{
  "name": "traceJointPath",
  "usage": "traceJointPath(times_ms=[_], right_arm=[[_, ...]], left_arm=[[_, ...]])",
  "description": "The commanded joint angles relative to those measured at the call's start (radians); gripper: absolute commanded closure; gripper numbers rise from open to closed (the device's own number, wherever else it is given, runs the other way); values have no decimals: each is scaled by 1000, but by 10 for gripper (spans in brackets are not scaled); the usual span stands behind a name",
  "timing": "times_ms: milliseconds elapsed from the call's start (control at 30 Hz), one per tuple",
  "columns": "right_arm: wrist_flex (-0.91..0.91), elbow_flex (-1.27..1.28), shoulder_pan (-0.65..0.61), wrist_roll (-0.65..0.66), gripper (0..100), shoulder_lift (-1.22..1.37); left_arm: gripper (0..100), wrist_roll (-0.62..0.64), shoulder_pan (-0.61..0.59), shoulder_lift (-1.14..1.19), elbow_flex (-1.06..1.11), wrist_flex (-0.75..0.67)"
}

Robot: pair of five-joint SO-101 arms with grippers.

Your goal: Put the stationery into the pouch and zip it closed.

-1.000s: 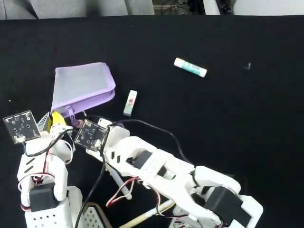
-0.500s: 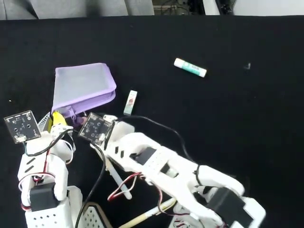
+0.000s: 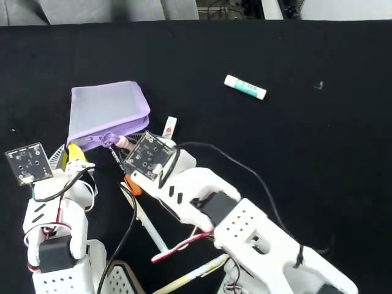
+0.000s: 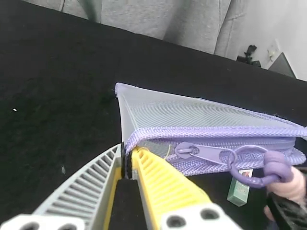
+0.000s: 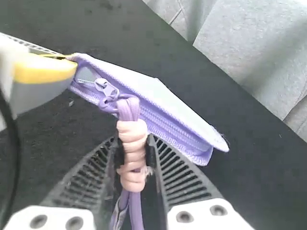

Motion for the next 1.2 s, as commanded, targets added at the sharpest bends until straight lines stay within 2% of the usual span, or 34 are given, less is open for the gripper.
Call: traceJointPath(times_ms=[0,333,1000,1167], right_arm=[[9,-33,34,-8,988,-53],[3,-33,166,-6,988,-53],[3,-64,322,-2,988,-53],[3,-73,347,40,988,-53]], left_arm=[[971,2,-10,-8,-42,-2],[971,0,-18,-8,-42,-3],[971,0,-18,-8,-42,0],[971,0,-19,-8,-42,0]])
